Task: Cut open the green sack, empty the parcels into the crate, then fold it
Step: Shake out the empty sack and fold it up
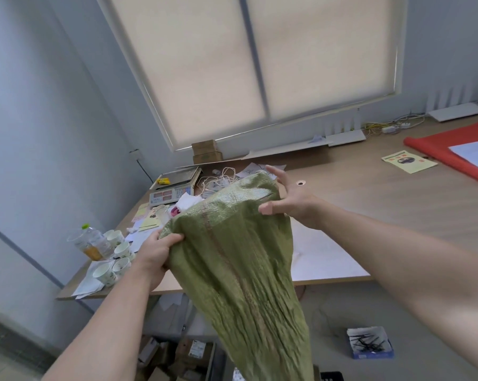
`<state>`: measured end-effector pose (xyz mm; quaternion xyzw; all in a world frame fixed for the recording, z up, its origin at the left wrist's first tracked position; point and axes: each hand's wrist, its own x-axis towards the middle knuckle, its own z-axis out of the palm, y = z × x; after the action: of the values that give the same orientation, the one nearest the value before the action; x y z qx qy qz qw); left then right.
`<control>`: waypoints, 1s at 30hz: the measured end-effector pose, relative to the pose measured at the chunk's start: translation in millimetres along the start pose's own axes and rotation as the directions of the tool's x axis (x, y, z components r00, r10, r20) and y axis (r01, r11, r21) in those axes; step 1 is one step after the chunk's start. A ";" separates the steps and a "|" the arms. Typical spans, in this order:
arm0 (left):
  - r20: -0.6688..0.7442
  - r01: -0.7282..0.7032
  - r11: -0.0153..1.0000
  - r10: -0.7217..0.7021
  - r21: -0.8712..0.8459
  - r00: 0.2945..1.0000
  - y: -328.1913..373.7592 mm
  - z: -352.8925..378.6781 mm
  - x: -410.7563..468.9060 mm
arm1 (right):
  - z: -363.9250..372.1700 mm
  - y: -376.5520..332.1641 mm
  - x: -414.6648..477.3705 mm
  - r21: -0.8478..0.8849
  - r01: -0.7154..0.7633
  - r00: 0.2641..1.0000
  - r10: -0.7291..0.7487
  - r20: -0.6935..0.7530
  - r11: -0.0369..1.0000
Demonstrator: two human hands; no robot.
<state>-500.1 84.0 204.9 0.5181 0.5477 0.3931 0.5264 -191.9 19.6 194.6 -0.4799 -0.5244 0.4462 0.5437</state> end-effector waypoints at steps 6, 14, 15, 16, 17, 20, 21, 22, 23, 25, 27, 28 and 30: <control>0.024 0.066 0.998 -0.066 0.010 0.998 5.8 -6.7 -1.5 | 5.6 6.3 1.0 -0.604 0.066 0.997 -0.029 0.071 0.794; 0.117 0.117 0.987 -0.130 0.108 0.985 4.9 -9.5 -17.6 | 6.2 10.3 3.3 -0.378 -0.026 0.993 -0.018 -0.114 0.926; 0.146 0.104 0.988 -0.119 0.110 0.982 4.5 -10.0 -19.6 | 6.4 11.0 3.9 -0.321 -0.053 0.993 0.015 -0.120 0.946; 0.180 0.088 0.991 -0.106 0.102 0.978 3.6 -11.8 -19.3 | 6.5 10.7 3.8 -0.276 -0.078 0.992 0.046 -0.118 0.958; 0.213 0.072 0.992 -0.093 0.102 0.973 3.2 -12.8 -19.5 | 5.5 12.0 4.6 -0.244 -0.101 0.991 0.075 -0.113 0.965; 0.246 0.005 0.976 -0.060 0.218 0.967 4.5 -8.5 -22.6 | 2.1 14.1 6.2 -0.159 -0.173 0.979 0.152 -0.134 0.972; 0.231 -0.012 0.970 -0.046 0.243 0.972 5.1 -5.5 -25.0 | 1.1 15.0 6.3 -0.113 -0.184 0.976 0.168 -0.137 0.976; 0.217 -0.021 0.969 -0.034 0.245 0.976 4.7 -3.9 -25.9 | 0.6 15.7 6.0 -0.063 -0.196 0.973 0.186 -0.134 0.979; 0.197 -0.022 0.972 -0.025 0.235 0.980 4.0 -3.8 -26.0 | 0.2 16.3 5.6 -0.021 -0.205 0.972 0.201 -0.120 0.979; 0.147 -0.006 0.987 -0.018 0.163 0.989 0.6 -6.3 -23.0 | -0.4 17.1 4.3 0.022 -0.187 0.977 0.189 -0.101 0.982; 0.089 0.025 0.998 -0.030 0.066 0.996 -2.3 -9.0 -17.8 | -0.4 16.9 3.3 0.013 -0.151 0.981 0.151 -0.123 0.988; 0.061 0.034 0.999 -0.036 0.039 0.997 -3.5 -8.6 -15.6 | -0.3 17.9 3.7 -0.002 -0.137 0.982 0.135 -0.133 0.991; 0.011 0.023 0.999 -0.023 0.029 1.000 -3.4 -5.2 -12.1 | 0.5 20.8 6.7 0.022 -0.117 0.984 0.119 -0.129 0.993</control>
<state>-506.9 72.2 204.4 0.5216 0.5561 0.3762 0.5265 -191.7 29.2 175.0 -0.5345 -0.4552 0.4490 0.5527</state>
